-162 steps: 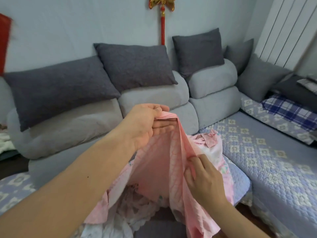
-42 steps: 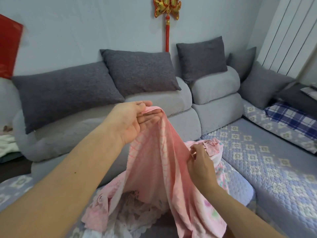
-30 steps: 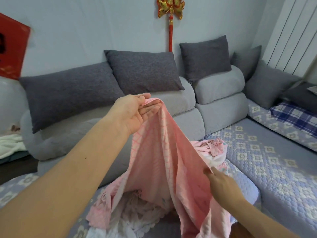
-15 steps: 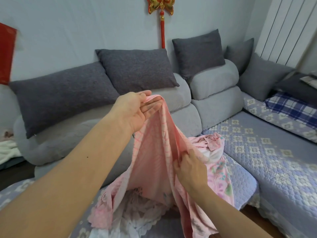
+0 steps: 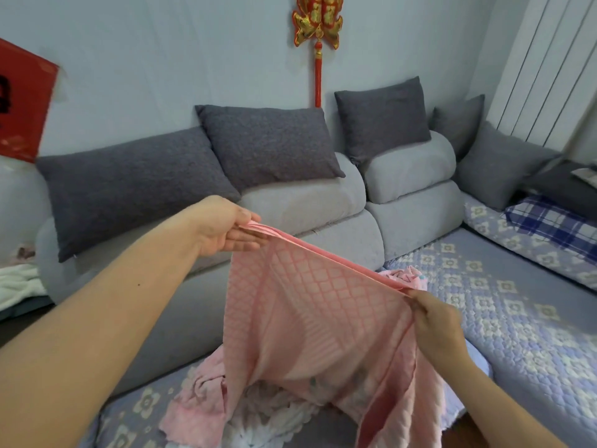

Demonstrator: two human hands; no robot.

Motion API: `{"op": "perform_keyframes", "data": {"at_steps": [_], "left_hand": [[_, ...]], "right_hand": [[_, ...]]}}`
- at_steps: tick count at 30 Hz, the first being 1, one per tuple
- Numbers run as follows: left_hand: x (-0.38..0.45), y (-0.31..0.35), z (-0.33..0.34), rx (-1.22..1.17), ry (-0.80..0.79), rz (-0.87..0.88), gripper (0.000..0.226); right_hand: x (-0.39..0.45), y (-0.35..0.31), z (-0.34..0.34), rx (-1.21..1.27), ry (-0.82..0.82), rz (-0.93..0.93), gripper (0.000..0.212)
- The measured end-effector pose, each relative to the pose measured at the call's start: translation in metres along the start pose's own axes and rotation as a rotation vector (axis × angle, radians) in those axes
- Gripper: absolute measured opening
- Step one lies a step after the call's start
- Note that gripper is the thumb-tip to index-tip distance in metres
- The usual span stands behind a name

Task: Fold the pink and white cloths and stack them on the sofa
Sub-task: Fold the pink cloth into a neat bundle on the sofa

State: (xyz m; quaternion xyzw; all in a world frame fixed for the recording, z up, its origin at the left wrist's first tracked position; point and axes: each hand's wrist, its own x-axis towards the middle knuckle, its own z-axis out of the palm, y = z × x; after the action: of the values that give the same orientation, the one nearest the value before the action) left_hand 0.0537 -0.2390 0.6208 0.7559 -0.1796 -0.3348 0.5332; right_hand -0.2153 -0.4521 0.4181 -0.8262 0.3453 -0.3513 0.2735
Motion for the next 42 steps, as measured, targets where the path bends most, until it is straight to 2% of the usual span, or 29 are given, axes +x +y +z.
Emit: {"op": "perform_keyframes", "data": {"at_steps": [3,6,7,9,11,13,18,19,20,22,23,24,25,26,27,29,30,31,32,34,37,39,42], "left_hand": [[-0.001,-0.009,-0.004,0.018,-0.099,-0.015,0.025],[-0.007,-0.029,-0.012,0.106,-0.208,0.009,0.028],[-0.007,-0.037,-0.012,0.128,-0.189,0.022,0.028],[-0.007,-0.051,-0.007,0.176,-0.055,0.049,0.018],[-0.006,-0.062,-0.003,0.184,0.061,0.056,0.019],[-0.004,-0.07,-0.004,0.171,0.107,0.075,0.019],[-0.005,-0.087,-0.007,0.397,0.295,0.271,0.028],[-0.004,-0.092,-0.004,0.344,0.307,0.298,0.029],[-0.004,-0.095,0.002,0.191,0.279,0.322,0.029],[-0.009,-0.089,0.024,-0.321,0.184,0.319,0.032],[-0.008,-0.085,0.036,-0.458,0.17,0.315,0.035],[-0.005,-0.081,0.051,-0.485,0.168,0.322,0.037],[-0.004,-0.073,0.068,-0.357,0.159,0.372,0.035],[-0.004,-0.067,0.086,-0.108,0.135,0.436,0.024],[-0.004,-0.063,0.104,0.158,0.031,0.507,0.007],[-0.007,-0.059,0.138,0.613,-0.238,0.557,0.048],[-0.009,-0.059,0.151,0.76,-0.309,0.552,0.045],[-0.009,-0.059,0.162,0.878,-0.329,0.576,0.027],[-0.009,-0.058,0.171,0.962,-0.308,0.603,0.027],[-0.006,-0.056,0.184,1.106,-0.253,0.617,0.043],[-0.004,-0.041,0.206,1.283,-0.185,0.619,0.037],[-0.004,-0.029,0.22,1.397,-0.195,0.626,0.031],[0.004,-0.014,0.235,1.415,-0.125,0.614,0.033]], "right_hand": [[0.004,-0.003,-0.007,0.197,0.06,0.098,0.047],[0.007,-0.003,-0.017,0.411,0.026,0.154,0.033],[0.008,-0.004,-0.022,0.428,-0.003,0.164,0.028],[0.012,-0.005,-0.032,0.385,-0.082,0.119,0.023],[0.015,-0.008,-0.039,0.392,-0.19,0.128,0.022],[0.018,-0.007,-0.046,0.47,-0.308,0.169,0.021],[0.023,-0.001,-0.053,0.498,-0.565,0.258,0.016],[0.022,-0.005,-0.053,0.516,-0.576,0.275,0.016],[0.021,-0.01,-0.052,0.559,-0.573,0.296,0.02],[0.02,-0.013,-0.049,0.647,-0.575,0.321,0.041],[0.02,-0.016,-0.047,0.665,-0.589,0.304,0.04],[0.021,-0.022,-0.045,0.653,-0.599,0.274,0.027],[0.021,-0.028,-0.044,0.644,-0.616,0.236,0.012],[0.022,-0.037,-0.043,0.626,-0.627,0.195,0.006],[0.024,-0.046,-0.041,0.61,-0.628,0.156,0.007],[0.029,-0.06,-0.042,0.6,-0.62,0.118,0.002],[0.033,-0.065,-0.044,0.621,-0.614,0.116,0.006],[0.036,-0.068,-0.047,0.64,-0.609,0.121,0.011],[0.04,-0.066,-0.049,0.634,-0.598,0.121,0.012],[0.047,-0.057,-0.054,0.592,-0.556,0.119,0.01],[0.052,-0.038,-0.054,0.568,-0.517,0.123,0.02],[0.051,-0.026,-0.053,0.583,-0.49,0.111,0.021],[0.041,-0.001,-0.054,0.536,-0.389,0.061,0.019]]}}
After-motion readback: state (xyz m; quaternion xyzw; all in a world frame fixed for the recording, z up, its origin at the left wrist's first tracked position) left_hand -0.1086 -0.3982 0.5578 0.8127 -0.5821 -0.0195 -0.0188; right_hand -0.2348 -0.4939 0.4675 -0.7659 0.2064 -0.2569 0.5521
